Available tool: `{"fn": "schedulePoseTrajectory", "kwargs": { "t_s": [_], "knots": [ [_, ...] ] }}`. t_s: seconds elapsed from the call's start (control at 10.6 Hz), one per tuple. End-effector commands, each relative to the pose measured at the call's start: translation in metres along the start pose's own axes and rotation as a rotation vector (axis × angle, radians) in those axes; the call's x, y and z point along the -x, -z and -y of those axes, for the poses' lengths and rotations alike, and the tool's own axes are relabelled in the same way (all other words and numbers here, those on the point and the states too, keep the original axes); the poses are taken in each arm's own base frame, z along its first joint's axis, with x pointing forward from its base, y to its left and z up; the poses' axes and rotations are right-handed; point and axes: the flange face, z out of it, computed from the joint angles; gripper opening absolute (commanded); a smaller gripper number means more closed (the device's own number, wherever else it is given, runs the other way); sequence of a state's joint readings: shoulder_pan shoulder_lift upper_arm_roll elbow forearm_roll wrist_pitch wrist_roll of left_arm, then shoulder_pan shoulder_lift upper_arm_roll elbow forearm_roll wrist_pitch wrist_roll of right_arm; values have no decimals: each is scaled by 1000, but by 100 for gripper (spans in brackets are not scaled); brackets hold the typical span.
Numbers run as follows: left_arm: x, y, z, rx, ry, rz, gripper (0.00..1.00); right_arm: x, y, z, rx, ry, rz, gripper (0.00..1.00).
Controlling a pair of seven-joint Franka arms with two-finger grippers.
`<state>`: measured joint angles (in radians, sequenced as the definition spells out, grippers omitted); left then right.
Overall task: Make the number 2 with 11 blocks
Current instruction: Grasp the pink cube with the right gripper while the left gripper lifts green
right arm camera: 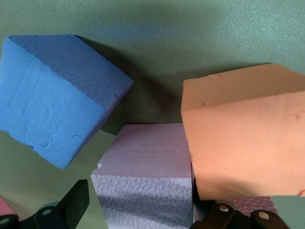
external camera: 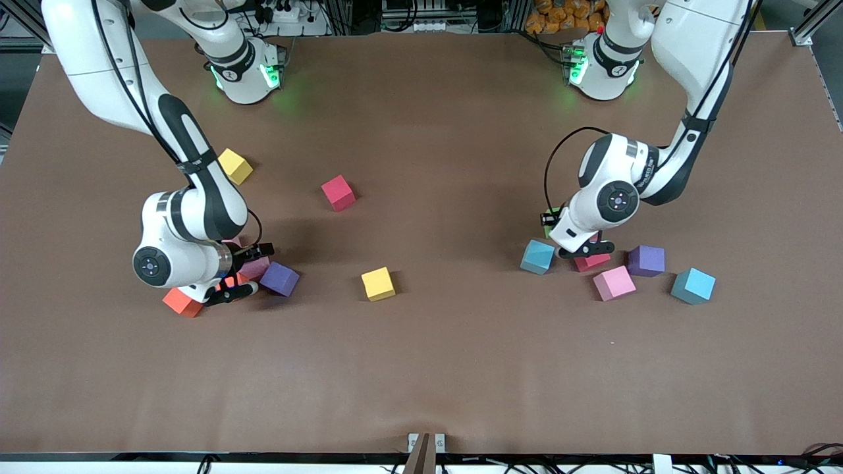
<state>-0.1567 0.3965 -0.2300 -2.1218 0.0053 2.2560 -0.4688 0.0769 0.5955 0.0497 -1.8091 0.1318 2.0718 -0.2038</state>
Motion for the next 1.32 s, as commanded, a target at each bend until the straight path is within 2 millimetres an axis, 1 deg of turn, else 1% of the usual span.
{"fn": "schedulePoseTrajectory", "kwargs": {
  "t_s": [0.0,0.09,0.19,0.38,0.47,0.56,0.66,0.85,0.94,1.03,1.13,1.22],
  "knots": [
    [23,15,-44,7,-14,-33,40,3,1,-1,-17,-5,-1,73],
    [39,25,-70,15,11,-50,40,3,1,-1,-19,-5,5,63],
    [58,31,-101,25,9,-58,40,3,1,0,-18,-4,6,54],
    [106,29,-162,32,22,-52,40,2,6,1,-16,-1,-5,31],
    [135,20,-192,21,19,-48,40,-2,15,7,-11,9,-20,28],
    [170,9,-221,3,14,-46,40,-3,23,9,-14,11,-17,28],
    [190,2,-235,-7,29,-45,41,-5,35,12,-18,14,-5,27],
    [229,-14,-262,-18,19,-36,41,-7,54,20,-22,-21,17,27],
    [247,-26,-278,-19,20,-30,41,-5,59,27,-21,-23,22,27],
    [266,-42,-295,-19,20,-22,41,-4,65,29,-21,-30,16,27],
    [283,-59,-309,-13,22,-20,41,-2,71,37,-22,-31,16,27],
    [295,-70,-316,5,31,-21,41,0,78,47,-25,-51,12,27]
  ]
}}
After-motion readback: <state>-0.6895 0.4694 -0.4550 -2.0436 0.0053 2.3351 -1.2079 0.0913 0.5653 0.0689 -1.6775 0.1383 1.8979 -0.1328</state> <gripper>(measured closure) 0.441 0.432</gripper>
